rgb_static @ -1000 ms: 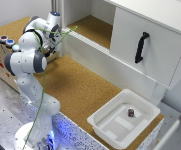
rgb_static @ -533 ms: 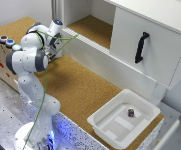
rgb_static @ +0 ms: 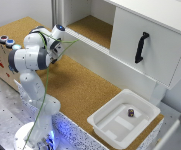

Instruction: Pull the drawer

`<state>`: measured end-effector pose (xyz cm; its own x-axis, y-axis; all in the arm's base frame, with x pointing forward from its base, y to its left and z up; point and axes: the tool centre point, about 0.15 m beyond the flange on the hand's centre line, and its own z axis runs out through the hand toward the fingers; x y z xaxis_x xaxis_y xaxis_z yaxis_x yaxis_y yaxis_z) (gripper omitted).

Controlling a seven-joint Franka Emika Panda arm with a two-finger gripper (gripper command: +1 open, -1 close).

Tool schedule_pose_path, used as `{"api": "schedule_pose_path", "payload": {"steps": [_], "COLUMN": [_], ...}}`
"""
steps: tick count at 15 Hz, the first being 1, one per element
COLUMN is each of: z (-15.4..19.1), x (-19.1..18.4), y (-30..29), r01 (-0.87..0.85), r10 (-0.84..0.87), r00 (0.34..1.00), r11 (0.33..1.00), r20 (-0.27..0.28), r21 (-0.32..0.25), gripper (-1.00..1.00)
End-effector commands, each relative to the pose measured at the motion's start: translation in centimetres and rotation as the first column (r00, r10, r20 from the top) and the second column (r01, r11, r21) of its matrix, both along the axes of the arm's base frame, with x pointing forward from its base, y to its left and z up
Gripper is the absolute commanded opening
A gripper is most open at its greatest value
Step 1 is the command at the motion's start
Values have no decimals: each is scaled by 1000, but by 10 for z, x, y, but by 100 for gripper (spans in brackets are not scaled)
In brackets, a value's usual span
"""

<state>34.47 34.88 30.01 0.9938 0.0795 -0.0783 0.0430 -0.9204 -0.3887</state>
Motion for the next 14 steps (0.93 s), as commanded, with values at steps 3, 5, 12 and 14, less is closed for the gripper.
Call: {"api": "schedule_pose_path", "payload": {"steps": [3,5,12,14], "z": [-12,-11,-2,-1], "x": [0,1,-6,-10], "y": [-3,-3,-17,-32], "r01": [34,34,64,94], "r10": [-39,-39,-70,-99], "r00": [998,998,996,993], "r11": [995,995,993,991], "r20": [53,53,61,56], "r21": [97,93,95,93], "gripper": [-100,-100,-100,-100]}}
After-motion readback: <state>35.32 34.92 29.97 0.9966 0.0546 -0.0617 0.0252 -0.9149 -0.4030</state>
